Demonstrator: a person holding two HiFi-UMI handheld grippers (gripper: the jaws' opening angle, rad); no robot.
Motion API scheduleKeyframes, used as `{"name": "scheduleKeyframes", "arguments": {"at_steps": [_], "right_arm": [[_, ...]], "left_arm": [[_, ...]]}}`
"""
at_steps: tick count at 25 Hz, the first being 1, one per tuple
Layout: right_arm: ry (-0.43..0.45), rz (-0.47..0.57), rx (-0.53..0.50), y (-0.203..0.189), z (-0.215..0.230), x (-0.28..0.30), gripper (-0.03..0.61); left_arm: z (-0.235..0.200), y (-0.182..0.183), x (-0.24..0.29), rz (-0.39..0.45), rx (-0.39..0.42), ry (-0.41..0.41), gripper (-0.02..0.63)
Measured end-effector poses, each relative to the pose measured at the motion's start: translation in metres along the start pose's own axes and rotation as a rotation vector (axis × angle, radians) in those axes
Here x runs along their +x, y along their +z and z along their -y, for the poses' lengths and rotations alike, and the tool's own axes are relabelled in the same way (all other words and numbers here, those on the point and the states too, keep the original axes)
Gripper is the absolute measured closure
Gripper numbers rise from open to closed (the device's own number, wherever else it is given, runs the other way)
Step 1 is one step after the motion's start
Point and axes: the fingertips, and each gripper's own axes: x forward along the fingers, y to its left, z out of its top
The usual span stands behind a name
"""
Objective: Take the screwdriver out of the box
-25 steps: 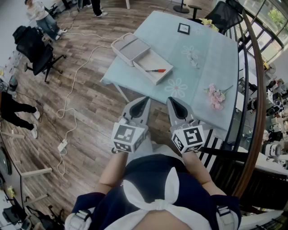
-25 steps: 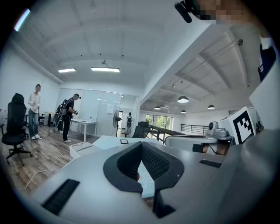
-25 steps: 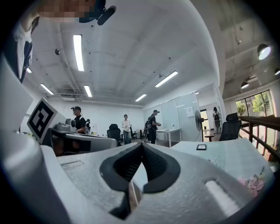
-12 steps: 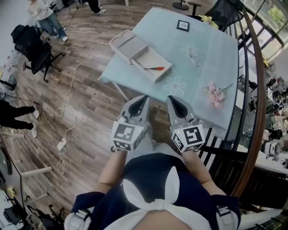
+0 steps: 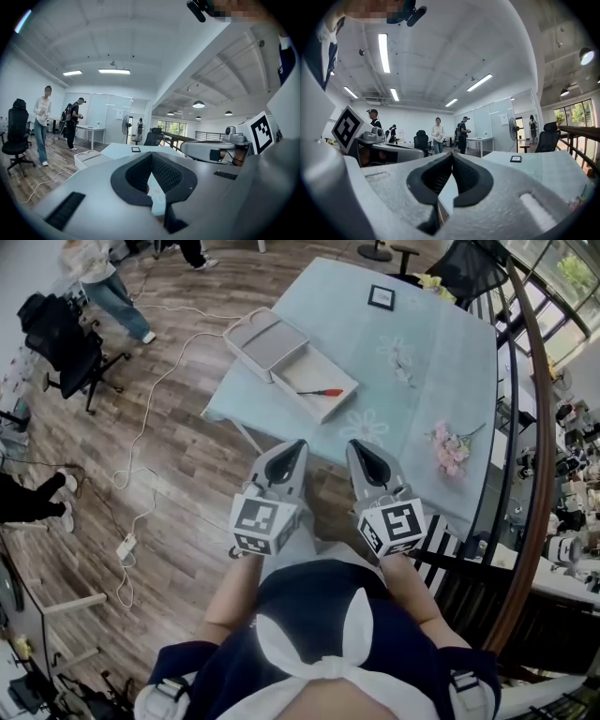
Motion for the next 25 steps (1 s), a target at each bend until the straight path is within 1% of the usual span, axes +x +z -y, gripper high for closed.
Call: {"name": "scheduleKeyframes", "arguments": {"at_steps": [4, 6, 10, 16, 21, 25], "right_arm": [[0.0, -0.017, -0.009, -0.003, 0.012, 0.024, 0.577], [0.008, -0.03, -0.013, -0.005, 0.017, 0.037, 0.51], [0.017, -0.054, -0.026, -0.005, 0.026, 0.065, 0.481], [0.009, -0.077, -0.044, -0.003, 0.056, 0.115, 0.466], [0.001, -0.077, -0.059, 0.004, 0.077, 0.157, 0.462], [0.0, -0.076, -0.069, 0.01, 0.091, 0.185, 0.462]], "left_arm": [[-0.017, -0.001, 0.02, -0.005, -0.005, -0.006, 0.597], [-0.027, 0.0, 0.029, -0.005, -0.007, -0.007, 0.597], [-0.052, 0.004, 0.046, -0.006, -0.013, -0.009, 0.597], [-0.095, 0.013, 0.089, -0.01, -0.023, -0.013, 0.597], [-0.129, 0.022, 0.122, -0.008, -0.025, -0.022, 0.597], [-0.155, 0.03, 0.143, -0.008, -0.049, -0.013, 0.597]]}}
